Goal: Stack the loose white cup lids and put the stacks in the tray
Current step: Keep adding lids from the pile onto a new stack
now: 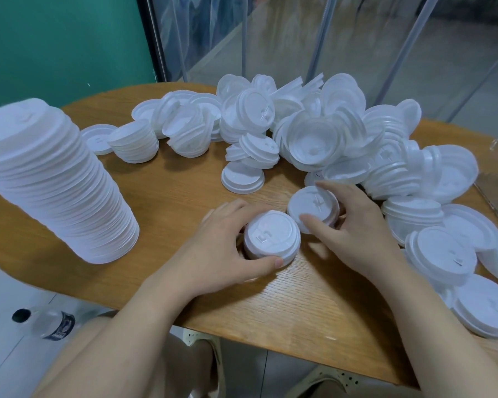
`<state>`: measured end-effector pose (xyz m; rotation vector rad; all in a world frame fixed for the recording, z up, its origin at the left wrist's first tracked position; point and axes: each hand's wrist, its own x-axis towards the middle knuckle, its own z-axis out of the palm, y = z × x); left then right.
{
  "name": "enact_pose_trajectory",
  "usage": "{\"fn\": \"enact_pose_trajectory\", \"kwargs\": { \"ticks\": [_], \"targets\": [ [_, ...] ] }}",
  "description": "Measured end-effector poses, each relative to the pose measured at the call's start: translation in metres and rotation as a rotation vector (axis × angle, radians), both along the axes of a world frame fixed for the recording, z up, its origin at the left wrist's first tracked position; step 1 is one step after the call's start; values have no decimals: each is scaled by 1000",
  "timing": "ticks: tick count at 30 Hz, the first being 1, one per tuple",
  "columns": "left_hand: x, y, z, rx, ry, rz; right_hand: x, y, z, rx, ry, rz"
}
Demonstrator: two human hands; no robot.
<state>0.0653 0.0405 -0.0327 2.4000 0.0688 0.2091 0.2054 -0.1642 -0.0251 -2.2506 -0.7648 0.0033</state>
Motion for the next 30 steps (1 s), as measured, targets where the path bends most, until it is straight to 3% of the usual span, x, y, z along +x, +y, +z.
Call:
{"fn": "enact_pose_trajectory", "kwargs": {
  "ticks": [8,15,20,30],
  "targets": [
    [0,1,0,-26,-10,0,2,-13,5,-79,9,59],
    [1,0,2,-65,8,14,-10,-15,17,175,40,26],
    [2,-1,3,-60,0,16,-29,0,9,49,32,234],
    [-1,4,4,-31,52,-2,-34,4,11,-26,43,299]
  ]
}}
